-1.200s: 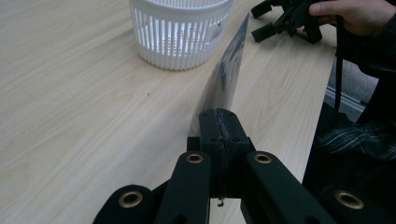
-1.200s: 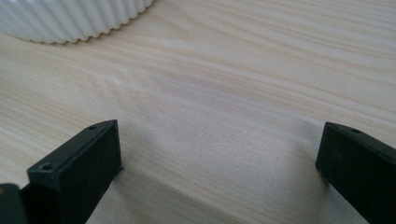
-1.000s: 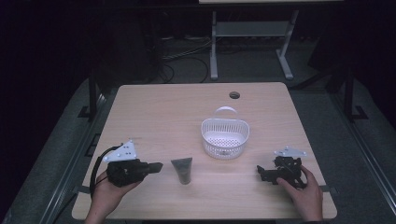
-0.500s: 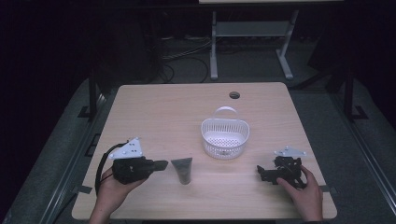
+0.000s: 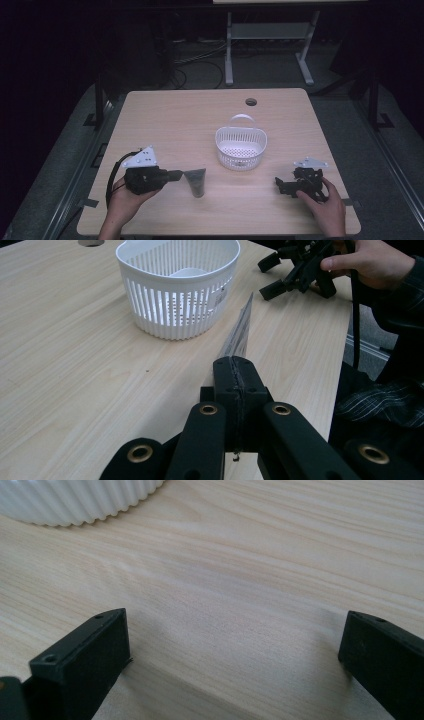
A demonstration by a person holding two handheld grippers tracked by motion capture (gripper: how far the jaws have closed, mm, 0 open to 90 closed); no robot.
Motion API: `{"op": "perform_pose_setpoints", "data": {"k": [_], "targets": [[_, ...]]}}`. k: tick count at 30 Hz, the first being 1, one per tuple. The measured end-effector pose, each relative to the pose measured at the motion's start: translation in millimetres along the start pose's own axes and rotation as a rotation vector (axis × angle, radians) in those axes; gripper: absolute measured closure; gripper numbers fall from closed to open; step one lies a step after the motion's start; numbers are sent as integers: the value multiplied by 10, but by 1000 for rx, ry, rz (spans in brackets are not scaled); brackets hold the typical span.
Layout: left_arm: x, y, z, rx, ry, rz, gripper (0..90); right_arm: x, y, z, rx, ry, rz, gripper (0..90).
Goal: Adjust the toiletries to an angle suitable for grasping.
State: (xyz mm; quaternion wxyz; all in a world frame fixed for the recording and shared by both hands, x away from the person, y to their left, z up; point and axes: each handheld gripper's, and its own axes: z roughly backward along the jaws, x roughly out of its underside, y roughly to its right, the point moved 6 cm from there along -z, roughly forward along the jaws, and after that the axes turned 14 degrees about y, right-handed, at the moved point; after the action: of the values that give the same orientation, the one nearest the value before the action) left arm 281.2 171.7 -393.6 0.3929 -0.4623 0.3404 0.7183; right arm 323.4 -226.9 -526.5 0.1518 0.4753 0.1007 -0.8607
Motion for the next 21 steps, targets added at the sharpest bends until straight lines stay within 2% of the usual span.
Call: {"op": "perform_pose_setpoints", "data": {"k": [21], "targets": [[-20, -114, -78, -16, -2, 1, 897, 0, 0, 0, 0, 0, 0, 0]]}}
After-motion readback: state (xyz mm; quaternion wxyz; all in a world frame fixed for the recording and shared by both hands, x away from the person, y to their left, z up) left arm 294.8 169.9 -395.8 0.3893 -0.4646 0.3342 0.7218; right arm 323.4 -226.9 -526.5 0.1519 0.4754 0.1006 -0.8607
